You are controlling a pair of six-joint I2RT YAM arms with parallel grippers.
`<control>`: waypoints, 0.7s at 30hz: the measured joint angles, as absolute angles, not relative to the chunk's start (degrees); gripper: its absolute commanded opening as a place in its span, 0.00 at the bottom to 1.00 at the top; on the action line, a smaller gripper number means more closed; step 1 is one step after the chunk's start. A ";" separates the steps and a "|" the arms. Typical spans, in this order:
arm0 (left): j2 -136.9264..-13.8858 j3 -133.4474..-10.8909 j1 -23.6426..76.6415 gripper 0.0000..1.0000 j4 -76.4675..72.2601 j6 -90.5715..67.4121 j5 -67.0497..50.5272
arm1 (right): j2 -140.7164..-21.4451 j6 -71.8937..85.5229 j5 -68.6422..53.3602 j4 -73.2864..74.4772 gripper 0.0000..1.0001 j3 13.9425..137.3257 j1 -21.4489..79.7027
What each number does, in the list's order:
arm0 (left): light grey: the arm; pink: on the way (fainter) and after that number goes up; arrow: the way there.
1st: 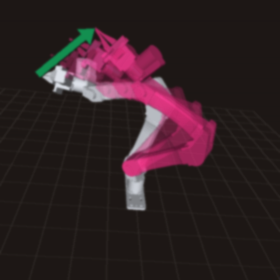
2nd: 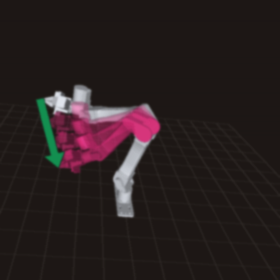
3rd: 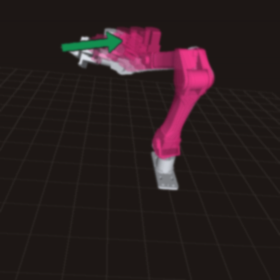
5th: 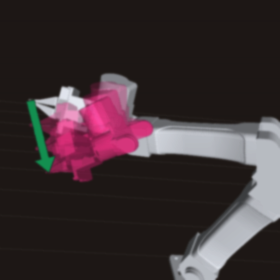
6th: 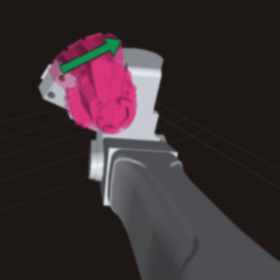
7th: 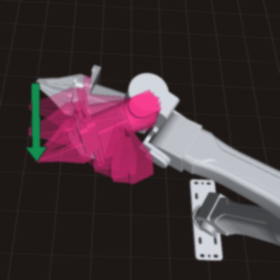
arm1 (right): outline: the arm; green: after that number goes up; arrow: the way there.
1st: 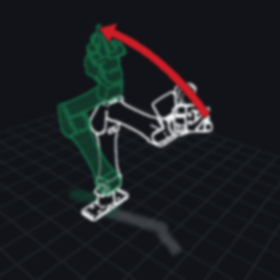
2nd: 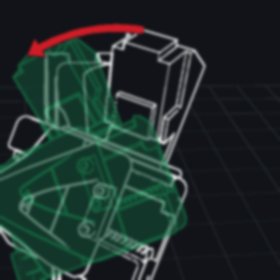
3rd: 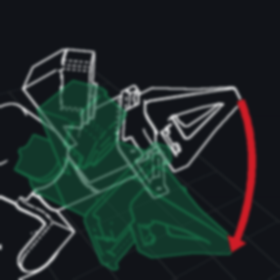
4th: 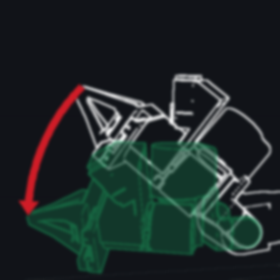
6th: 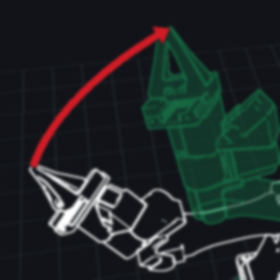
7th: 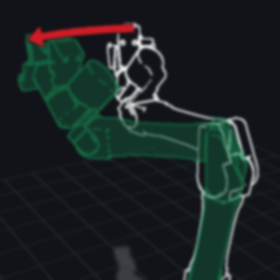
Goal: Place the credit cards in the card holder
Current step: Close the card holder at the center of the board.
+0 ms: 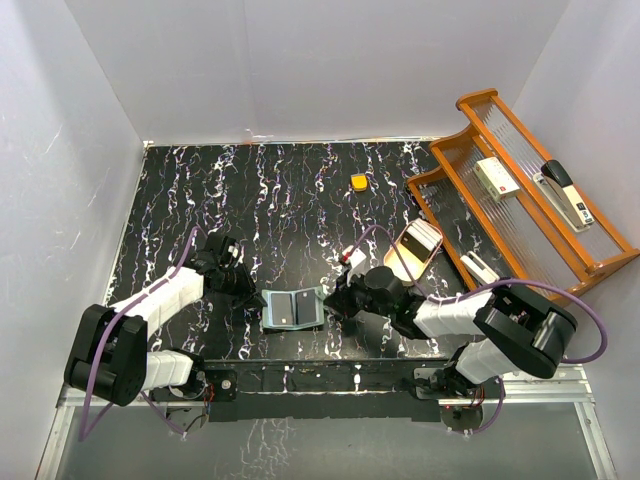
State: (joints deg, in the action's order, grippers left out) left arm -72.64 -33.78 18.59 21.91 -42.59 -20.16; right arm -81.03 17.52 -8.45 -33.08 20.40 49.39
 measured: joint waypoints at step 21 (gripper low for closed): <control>-72.53 -33.32 18.48 0.00 18.79 -44.25 -24.64 | -75.77 19.88 -7.51 -25.02 0.51 23.00 49.41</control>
State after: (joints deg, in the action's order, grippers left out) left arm -72.53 -33.32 18.48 18.79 -44.25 -24.64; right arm -75.77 19.88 -7.51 -25.02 23.00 49.41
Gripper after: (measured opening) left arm 0.016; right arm 0.469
